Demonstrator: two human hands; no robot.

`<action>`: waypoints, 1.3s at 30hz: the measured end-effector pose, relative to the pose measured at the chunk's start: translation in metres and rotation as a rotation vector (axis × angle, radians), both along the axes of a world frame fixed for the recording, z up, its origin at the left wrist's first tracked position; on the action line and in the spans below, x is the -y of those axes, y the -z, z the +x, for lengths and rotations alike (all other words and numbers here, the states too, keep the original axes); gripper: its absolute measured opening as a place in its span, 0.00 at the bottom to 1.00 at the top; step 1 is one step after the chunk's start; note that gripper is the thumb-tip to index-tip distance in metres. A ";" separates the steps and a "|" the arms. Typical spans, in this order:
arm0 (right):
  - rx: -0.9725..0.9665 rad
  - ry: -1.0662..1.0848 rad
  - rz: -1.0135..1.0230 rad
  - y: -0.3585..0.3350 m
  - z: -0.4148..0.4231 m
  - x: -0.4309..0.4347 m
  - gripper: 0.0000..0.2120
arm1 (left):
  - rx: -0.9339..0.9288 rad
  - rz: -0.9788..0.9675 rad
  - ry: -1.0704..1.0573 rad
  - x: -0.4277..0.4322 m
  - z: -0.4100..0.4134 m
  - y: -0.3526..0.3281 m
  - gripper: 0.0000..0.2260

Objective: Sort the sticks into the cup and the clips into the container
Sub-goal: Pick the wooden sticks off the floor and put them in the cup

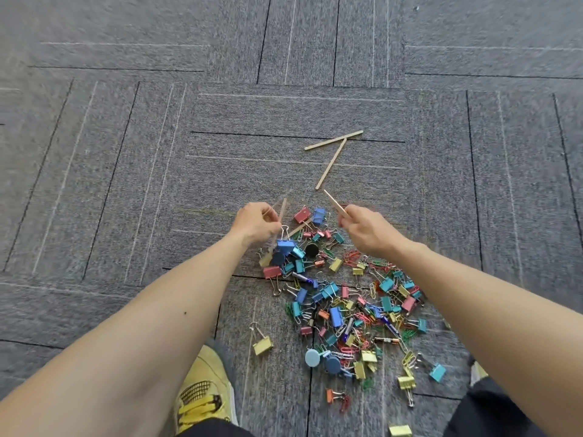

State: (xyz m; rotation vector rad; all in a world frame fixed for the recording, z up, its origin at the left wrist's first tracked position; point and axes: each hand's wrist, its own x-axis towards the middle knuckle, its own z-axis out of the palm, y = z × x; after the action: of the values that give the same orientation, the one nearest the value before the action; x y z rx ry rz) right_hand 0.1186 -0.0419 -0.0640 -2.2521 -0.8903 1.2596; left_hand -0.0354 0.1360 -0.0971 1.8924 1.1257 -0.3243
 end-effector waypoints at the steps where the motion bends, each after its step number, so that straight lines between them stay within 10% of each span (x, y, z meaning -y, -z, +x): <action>1: -0.002 -0.001 -0.001 0.001 -0.002 0.002 0.12 | 0.015 0.015 0.000 0.000 -0.001 0.000 0.07; 24: -0.066 0.118 -0.044 -0.001 -0.002 0.014 0.13 | -0.275 0.280 0.211 0.039 0.023 0.015 0.07; 39: -0.112 0.229 -0.007 -0.011 0.004 0.002 0.12 | -0.224 -0.197 0.162 0.000 0.010 -0.014 0.05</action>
State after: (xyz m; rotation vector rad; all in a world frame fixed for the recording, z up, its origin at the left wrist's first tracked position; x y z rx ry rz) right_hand 0.1227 -0.0440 -0.0532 -2.1917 -0.5702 1.2693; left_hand -0.0257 0.1356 -0.0832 1.8059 1.0445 -0.7271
